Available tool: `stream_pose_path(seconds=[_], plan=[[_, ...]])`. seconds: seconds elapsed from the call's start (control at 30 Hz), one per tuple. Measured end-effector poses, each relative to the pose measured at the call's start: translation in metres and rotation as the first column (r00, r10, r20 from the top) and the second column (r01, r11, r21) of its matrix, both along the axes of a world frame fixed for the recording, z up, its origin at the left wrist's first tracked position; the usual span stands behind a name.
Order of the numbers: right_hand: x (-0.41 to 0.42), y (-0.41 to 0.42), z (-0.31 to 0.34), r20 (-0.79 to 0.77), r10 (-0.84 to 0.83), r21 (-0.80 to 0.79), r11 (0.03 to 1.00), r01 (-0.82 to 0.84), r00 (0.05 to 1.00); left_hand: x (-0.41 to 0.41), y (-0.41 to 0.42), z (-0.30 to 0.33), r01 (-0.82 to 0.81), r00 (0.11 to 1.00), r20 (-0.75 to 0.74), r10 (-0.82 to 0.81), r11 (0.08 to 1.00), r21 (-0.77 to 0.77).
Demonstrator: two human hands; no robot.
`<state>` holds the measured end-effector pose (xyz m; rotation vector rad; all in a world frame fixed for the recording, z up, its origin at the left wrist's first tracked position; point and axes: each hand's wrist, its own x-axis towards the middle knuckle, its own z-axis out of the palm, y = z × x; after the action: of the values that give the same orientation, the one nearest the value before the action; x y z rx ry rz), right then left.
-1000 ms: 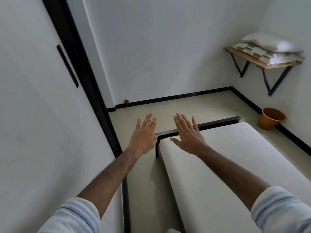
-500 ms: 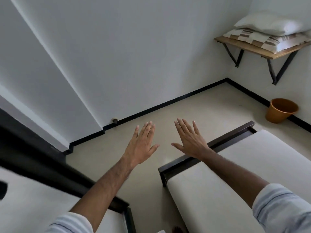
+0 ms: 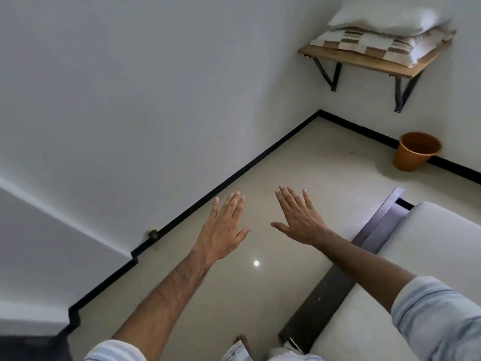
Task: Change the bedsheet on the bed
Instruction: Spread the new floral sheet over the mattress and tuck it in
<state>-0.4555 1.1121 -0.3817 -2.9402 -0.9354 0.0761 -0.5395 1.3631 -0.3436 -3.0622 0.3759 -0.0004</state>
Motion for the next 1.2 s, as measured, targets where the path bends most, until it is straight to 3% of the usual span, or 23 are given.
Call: stream_pose_path(seconds=[0.27, 0.53, 0.67, 0.8, 1.03, 1.2], plan=[[0.094, 0.016, -0.015, -0.034, -0.252, 0.0, 0.968, 0.252, 0.967, 0.173, 0.016, -0.016, 0.288, 0.957, -0.045, -0.288, 0.958, -0.009], [0.206, -0.055, -0.053, -0.112, -0.561, 0.033, 0.823, 0.568, 0.82, 0.374, -0.065, -0.047, 0.601, 0.798, -0.105, -0.593, 0.795, 0.082], [0.264, -0.11, -0.06, -0.137, -0.718, 0.056, 0.682, 0.729, 0.682, 0.479, -0.135, -0.055, 0.744, 0.669, -0.132, -0.732, 0.66, 0.109], [0.307, -0.159, -0.051, -0.145, -0.813, 0.055, 0.563, 0.825, 0.564, 0.551, -0.211, -0.046, 0.826, 0.561, -0.145, -0.815, 0.563, 0.03], [0.371, -0.262, -0.061, -0.175, -0.951, 0.003, 0.257, 0.966, 0.254, 0.666, -0.384, -0.056, 0.972, 0.224, -0.181, -0.958, 0.233, -0.03], [0.417, -0.347, -0.06, -0.175, -0.984, 0.015, -0.019, 1.0, -0.016, 0.735, -0.527, -0.053, 1.0, -0.018, -0.204, -0.979, -0.018, -0.001]])
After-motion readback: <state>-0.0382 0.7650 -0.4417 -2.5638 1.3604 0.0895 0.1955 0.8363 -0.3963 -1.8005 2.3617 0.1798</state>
